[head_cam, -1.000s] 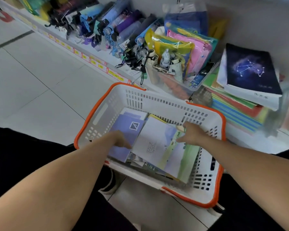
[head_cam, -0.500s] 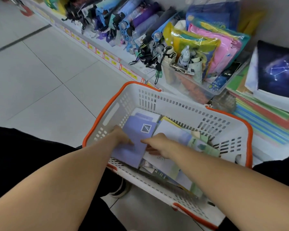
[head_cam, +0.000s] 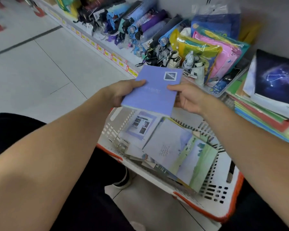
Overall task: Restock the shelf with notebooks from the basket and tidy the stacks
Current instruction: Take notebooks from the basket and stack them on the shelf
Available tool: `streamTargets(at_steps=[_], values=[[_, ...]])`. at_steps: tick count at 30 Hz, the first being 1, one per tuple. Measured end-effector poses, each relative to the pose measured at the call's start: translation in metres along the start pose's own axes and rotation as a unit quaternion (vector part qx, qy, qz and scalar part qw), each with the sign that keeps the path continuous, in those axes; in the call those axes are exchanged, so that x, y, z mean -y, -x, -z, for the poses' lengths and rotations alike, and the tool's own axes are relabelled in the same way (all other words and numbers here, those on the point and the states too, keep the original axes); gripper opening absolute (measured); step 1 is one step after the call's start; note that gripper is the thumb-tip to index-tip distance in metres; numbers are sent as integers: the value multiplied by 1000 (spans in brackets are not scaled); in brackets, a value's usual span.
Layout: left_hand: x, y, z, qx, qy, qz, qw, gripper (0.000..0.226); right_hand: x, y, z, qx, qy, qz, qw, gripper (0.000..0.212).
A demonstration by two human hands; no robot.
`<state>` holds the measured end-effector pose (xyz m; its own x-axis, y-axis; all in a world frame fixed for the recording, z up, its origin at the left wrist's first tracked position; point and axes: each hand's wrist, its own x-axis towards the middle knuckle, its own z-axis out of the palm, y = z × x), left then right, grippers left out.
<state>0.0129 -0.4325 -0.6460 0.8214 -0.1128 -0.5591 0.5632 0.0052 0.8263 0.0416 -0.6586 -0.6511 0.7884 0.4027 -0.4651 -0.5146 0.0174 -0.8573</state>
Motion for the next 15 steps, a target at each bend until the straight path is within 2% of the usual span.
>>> streamTargets(at_steps=[3, 5, 7, 8, 10, 12, 15], values=[[-19, 14, -5, 5, -33, -14, 999, 31, 19, 10, -2, -39, -14, 38, 998, 30], [-27, 19, -7, -19, -16, -37, 999, 32, 17, 13, -4, -12, -64, 36, 997, 41], [-32, 18, -4, -84, -30, -77, 993, 38, 0, 7, -4, -7, -89, -18, 996, 65], [-31, 17, -2, -131, -52, -91, 986, 41, -15, 2, -5, -21, -73, -56, 996, 70], [-21, 14, 1, -221, -82, -103, 966, 37, -59, -8, -8, -53, -6, -152, 987, 63], [-5, 11, 6, -258, -57, -101, 959, 29, -105, -12, -17, -65, 32, -225, 972, 50], [13, 6, 23, -294, -4, -108, 950, 33, -138, -25, -32, -89, 17, -231, 969, 31]])
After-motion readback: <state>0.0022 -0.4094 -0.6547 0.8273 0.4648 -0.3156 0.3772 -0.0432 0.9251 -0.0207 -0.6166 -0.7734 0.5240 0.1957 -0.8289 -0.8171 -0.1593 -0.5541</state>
